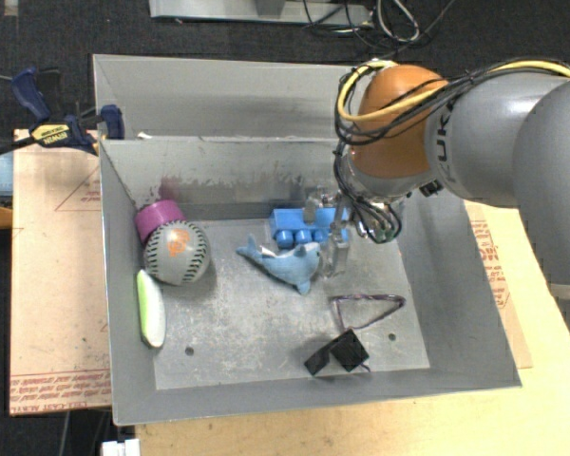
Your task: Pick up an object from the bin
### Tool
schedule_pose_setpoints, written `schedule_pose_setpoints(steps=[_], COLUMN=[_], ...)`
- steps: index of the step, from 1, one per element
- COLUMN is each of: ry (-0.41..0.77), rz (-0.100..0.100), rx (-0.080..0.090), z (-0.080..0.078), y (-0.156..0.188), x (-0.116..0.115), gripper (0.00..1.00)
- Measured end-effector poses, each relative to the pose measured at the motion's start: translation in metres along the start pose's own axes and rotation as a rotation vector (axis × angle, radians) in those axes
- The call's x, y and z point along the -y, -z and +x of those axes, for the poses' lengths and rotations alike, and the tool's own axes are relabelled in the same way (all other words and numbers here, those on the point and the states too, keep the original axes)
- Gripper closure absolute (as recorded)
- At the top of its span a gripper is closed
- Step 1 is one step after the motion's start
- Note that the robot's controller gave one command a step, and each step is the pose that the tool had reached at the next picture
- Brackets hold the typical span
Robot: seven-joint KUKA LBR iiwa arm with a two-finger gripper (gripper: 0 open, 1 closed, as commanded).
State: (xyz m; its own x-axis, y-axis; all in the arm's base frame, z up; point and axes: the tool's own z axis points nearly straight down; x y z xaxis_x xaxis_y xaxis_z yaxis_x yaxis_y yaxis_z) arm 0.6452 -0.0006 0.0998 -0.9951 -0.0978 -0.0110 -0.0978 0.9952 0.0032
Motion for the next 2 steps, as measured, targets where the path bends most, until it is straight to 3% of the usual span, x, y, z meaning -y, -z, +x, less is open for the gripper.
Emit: schedule_pose_setpoints(steps=[1, 2], ry=[-0.129, 0.007], rz=[0.002, 0.000], rx=[0.013, 0.006], z=[0.0015, -0.0030], y=[-0.0246, -0.0249], x=[-0.0152, -0.0152], gripper=[0.00, 1.00])
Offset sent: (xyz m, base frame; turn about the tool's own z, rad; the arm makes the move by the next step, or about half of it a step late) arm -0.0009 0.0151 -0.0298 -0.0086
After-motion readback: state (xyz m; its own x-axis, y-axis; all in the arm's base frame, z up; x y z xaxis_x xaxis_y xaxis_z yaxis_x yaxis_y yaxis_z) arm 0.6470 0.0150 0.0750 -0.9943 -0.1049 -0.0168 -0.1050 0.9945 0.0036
